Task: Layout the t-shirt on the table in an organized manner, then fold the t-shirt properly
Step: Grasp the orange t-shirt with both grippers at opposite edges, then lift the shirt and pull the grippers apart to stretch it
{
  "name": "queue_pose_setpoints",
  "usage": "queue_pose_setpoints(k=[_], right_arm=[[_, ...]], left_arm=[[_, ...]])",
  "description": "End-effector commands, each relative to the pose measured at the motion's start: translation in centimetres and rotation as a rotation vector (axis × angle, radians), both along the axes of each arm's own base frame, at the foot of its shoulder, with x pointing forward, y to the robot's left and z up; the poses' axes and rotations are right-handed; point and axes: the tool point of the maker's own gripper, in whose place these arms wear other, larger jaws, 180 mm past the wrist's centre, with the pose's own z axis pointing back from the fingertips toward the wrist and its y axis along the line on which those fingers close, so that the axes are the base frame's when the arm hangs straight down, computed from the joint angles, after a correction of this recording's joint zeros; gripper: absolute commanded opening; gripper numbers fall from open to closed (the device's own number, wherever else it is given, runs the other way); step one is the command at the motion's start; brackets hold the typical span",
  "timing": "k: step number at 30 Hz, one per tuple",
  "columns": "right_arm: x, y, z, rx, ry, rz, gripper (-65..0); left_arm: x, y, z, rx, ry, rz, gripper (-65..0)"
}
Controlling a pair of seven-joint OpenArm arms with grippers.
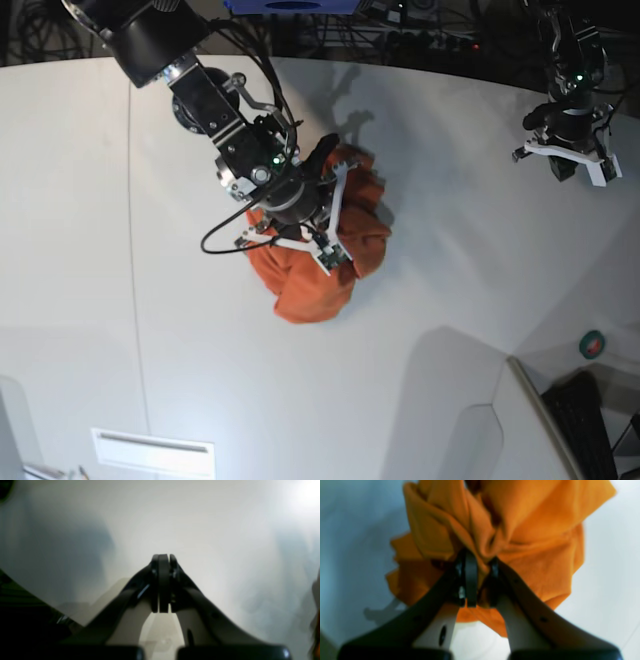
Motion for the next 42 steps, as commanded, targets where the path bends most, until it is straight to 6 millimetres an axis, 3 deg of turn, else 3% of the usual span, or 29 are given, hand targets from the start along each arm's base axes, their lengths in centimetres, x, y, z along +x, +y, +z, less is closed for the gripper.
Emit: queue_pose_setpoints(k=[1, 5, 6, 9, 11, 15, 17, 20, 22, 24, 26, 29, 31, 34, 36, 37, 42], right_arm=[[1.3, 0.6, 2.4, 0.034, -0.056, -0.006, -54.0], [0.2, 1.0, 6.2, 0.075, -0.077, -0.007, -22.8], [0.0, 0.7, 7.0, 0.079, -0.087, -0.006, -18.5], [0.3, 0.6, 10.3, 0.116, -0.149, -0.009, -17.7], [2.0, 0.6, 12.0, 0.12, -0.202, -0.009, -18.0], [6.5, 0.9, 10.9, 0.046, -0.178, -0.027, -18.2], [8.5, -0.1, 10.0, 0.036, -0.141, -0.091, -18.2], [9.8, -2.3, 11.0, 0.069, -0.15, -0.181, -18.2], [9.1, -3.7, 11.4, 0.091, -0.162, -0.217, -18.2], [8.1, -5.0, 11.9, 0.088, -0.187, -0.223, -18.2], [6.3, -6.2, 11.3, 0.078, -0.18, -0.232, -18.2], [3.8, -8.5, 10.2, 0.052, -0.165, -0.249, -18.2], [2.1, -9.6, 9.1, 0.039, -0.133, -0.268, -18.2], [-0.2, -11.2, 7.4, 0.009, -0.078, -0.293, -18.2], [-2.1, -11.1, 5.8, 0.005, -0.021, -0.29, -18.2], [-3.2, -10.7, 5.1, 0.024, 0.014, -0.287, -18.0], [-5.5, -8.7, 2.8, 0.164, 0.108, -0.297, -18.2]], left_arm=[[0.7, 0.5, 1.2, 0.028, -0.038, -0.006, -65.0], [0.7, 0.7, 1.6, 0.033, -0.047, 0.0, -65.0], [0.5, 1.1, 1.7, 0.035, -0.051, 0.014, -65.0], [0.4, 2.0, 2.0, 0.032, -0.069, 0.06, -65.0], [0.3, 2.2, 2.1, 0.032, -0.072, 0.072, -65.0], [0.4, 2.4, 2.2, 0.037, -0.074, 0.076, -65.0], [0.5, 2.6, 2.6, 0.053, -0.074, 0.065, -57.3], [1.1, 2.4, 3.7, 0.075, -0.097, 0.05, -60.6], [2.6, 0.1, 3.4, 0.072, -0.092, -0.042, -64.8], [4.8, -2.0, 3.6, 0.102, -0.093, -0.132, -65.0], [6.6, -3.9, 3.7, 0.139, -0.092, -0.189, -65.0], [9.6, -8.4, 3.5, 0.141, -0.106, -0.317, -65.0], [11.2, -11.4, 3.7, 0.124, -0.126, -0.393, -57.1], [13.0, -15.4, 3.8, 0.095, -0.151, -0.487, -30.9], [14.0, -18.0, 3.8, 0.074, -0.165, -0.541, -16.3], [14.4, -19.1, 3.6, 0.063, -0.163, -0.567, -13.0], [15.6, -24.7, 0.9, -0.002, -0.001, -0.688, -12.7]])
